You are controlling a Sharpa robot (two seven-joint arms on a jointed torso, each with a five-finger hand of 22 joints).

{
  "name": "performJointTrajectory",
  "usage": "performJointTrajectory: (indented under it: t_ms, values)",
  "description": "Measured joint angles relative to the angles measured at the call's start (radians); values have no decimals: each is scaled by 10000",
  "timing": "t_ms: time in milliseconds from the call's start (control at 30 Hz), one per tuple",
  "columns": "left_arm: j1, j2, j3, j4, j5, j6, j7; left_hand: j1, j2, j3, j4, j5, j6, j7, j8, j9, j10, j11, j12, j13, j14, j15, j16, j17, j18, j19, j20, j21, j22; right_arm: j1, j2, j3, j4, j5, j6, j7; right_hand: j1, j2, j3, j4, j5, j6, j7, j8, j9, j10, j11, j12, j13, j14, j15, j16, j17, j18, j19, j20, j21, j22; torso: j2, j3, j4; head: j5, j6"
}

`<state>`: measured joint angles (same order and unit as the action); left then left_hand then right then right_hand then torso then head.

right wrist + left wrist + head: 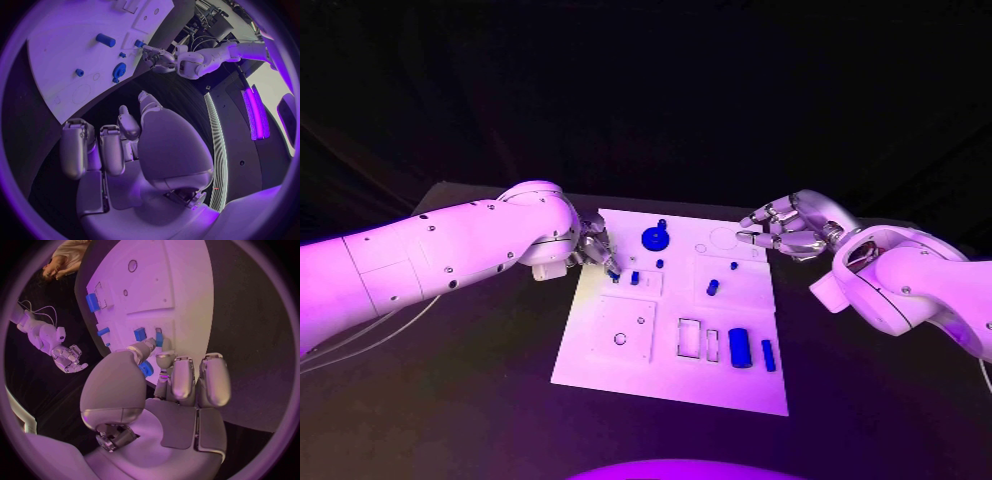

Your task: Assemble the parts on the task board

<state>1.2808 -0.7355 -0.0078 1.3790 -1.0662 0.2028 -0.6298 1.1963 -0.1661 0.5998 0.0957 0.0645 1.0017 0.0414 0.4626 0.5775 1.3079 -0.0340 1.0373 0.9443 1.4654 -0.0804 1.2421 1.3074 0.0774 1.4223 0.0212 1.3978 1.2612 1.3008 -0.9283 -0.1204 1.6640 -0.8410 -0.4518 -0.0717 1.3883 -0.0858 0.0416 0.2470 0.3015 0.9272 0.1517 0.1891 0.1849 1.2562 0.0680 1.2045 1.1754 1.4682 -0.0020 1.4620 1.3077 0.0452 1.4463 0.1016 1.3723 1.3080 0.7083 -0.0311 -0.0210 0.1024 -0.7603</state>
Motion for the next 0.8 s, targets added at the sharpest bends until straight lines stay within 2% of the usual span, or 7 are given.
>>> performJointTrajectory:
  t_ms: [267, 800]
  values:
    - [-2, -25, -2, 30, -19, 84, -18, -130, -29, 63, -9, -3, 67, -2, 0, 17, 5, 4, 0, 2, -1, 1, 0, -1, -1, 0, 0, 0, 12, -2, 3, 0, -1, 2, 0, 0, 0, 0, 0, 0, 0, 0, 0, 0, 0, 0, 0, 0, 0, 0, 0, 0, -1, 0, 0, 0, 1, -1, -5, 0, -5, 6, -67]
    - [-7, -36, -7, 93, -55, 206, -50, -156, -54, 66, -12, -10, 67, -2, 41, 14, 18, 17, 0, -12, -2, 2, 0, -1, 0, 0, 0, 0, 10, -3, -4, 0, -2, 9, 3, 0, 0, 0, 0, 0, 0, 0, 0, 0, 0, 0, 0, 0, 0, 0, 0, 0, -2, 0, 0, 0, 1, -3, -5, 0, -3, -13, -101]
